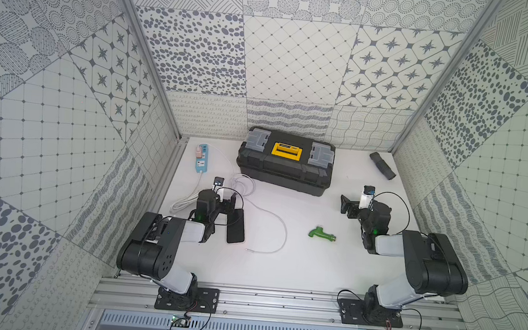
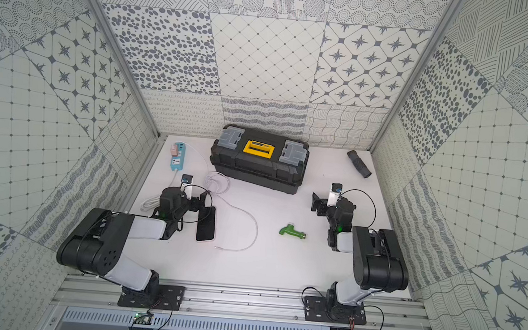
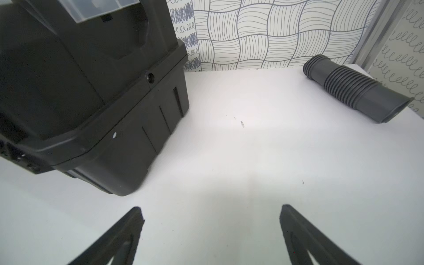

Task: Plug the charging cable into the phone
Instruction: Pick up the charging cable from the center of the board.

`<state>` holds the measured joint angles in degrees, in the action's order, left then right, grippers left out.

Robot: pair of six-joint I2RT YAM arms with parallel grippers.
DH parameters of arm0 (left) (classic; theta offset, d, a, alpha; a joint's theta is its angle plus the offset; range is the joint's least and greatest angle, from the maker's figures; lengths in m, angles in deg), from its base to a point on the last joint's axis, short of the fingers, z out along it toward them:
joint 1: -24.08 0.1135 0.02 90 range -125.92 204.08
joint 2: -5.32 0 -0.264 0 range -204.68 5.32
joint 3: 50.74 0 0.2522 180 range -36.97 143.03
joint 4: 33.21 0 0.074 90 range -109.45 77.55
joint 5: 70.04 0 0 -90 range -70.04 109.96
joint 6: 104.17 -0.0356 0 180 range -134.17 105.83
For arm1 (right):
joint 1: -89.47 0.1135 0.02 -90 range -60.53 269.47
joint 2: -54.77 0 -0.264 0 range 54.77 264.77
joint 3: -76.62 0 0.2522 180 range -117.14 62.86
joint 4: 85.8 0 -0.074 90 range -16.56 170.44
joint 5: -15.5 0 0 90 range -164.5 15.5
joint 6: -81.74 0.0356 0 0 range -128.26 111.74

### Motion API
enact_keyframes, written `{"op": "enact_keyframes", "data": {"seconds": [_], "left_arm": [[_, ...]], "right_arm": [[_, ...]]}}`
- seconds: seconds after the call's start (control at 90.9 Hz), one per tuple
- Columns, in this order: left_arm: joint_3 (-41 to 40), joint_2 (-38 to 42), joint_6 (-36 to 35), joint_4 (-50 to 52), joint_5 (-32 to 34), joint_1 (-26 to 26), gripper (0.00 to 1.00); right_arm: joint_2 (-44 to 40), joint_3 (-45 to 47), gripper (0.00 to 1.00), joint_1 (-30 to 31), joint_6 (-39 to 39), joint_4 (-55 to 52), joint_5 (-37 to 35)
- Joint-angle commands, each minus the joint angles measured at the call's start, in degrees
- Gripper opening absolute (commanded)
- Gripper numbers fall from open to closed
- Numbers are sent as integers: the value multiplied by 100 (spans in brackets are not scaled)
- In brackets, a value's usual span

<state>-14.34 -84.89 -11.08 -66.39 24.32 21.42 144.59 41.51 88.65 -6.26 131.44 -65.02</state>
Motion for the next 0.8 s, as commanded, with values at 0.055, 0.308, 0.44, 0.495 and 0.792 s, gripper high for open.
{"op": "enact_keyframes", "data": {"seconds": [0.055,0.308,0.44,0.495,0.792], "left_arm": [[31,-29,-46,-362,-84,38,97],[27,-24,-52,-368,-84,38,97],[30,-27,-46,-368,-84,37,97],[30,-25,-51,-369,-80,39,97],[457,504,365,909,922,51,97]], "right_arm": [[9,-87,97,16,-39,159,28],[14,-83,97,-39,-6,186,163],[16,-88,97,-55,2,159,192],[4,-95,97,-57,-10,123,193],[-346,-214,97,-76,265,-371,-460]]}}
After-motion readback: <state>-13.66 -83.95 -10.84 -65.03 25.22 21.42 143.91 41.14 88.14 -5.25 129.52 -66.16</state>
